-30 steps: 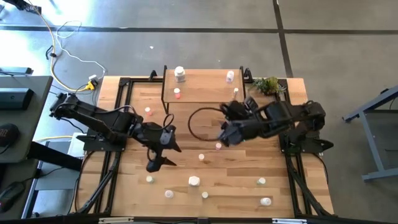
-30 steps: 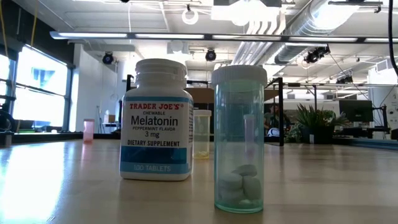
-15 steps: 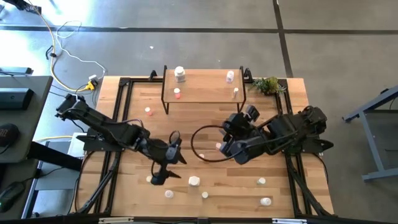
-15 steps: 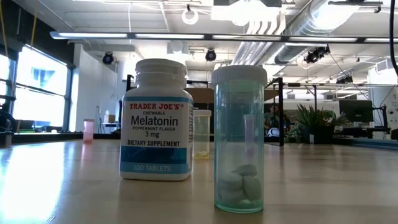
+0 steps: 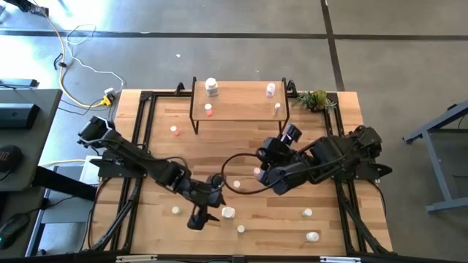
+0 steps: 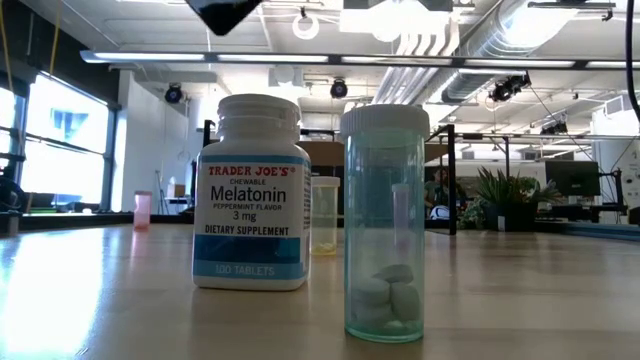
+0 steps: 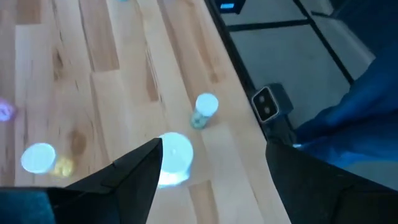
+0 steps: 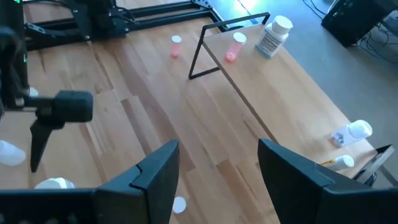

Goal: Pick and place medicine bottles onto shelf by color
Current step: Put the white pill bottle on the shelf

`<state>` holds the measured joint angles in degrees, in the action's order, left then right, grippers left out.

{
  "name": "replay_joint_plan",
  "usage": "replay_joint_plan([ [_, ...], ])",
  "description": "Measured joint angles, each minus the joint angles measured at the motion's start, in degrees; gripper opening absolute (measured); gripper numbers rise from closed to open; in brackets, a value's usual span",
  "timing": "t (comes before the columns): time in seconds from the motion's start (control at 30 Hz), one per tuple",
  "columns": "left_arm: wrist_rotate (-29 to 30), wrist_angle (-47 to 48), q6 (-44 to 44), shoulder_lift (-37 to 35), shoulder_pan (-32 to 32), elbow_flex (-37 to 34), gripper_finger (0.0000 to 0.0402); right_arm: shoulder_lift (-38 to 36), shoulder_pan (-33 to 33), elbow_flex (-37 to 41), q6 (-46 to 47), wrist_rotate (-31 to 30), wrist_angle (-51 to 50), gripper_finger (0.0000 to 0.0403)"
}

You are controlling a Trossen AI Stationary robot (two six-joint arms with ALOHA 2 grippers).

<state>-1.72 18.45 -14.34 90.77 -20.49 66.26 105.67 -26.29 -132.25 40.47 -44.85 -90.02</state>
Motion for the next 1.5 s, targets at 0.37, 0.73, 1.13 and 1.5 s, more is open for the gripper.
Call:
replay_joint_plan([
  [0.37, 0.5, -2.4, 1.0, 8.0, 0.0, 0.0, 0.0278, 0.0, 0.9, 0.0, 0.6, 1.4, 0.0, 0.0209],
  [0.73, 3.0, -6.6, 2.2, 12.7, 0.0, 0.2, 0.0278, 0.0, 1.0, 0.0, 1.3, 1.8, 0.0, 0.0209],
  [1.13, 3.4, -5.8, 3.9, 12.8, 0.2, 0.0, 0.0278, 0.0, 1.3, 0.0, 2.1, 2.9, 0.0, 0.0209],
  [1.5, 0.0, -1.8, -8.0, 12.8, 0.2, 0.0, 0.0278, 0.0, 2.1, 0.0, 2.1, 3.3, 0.0, 0.0209],
])
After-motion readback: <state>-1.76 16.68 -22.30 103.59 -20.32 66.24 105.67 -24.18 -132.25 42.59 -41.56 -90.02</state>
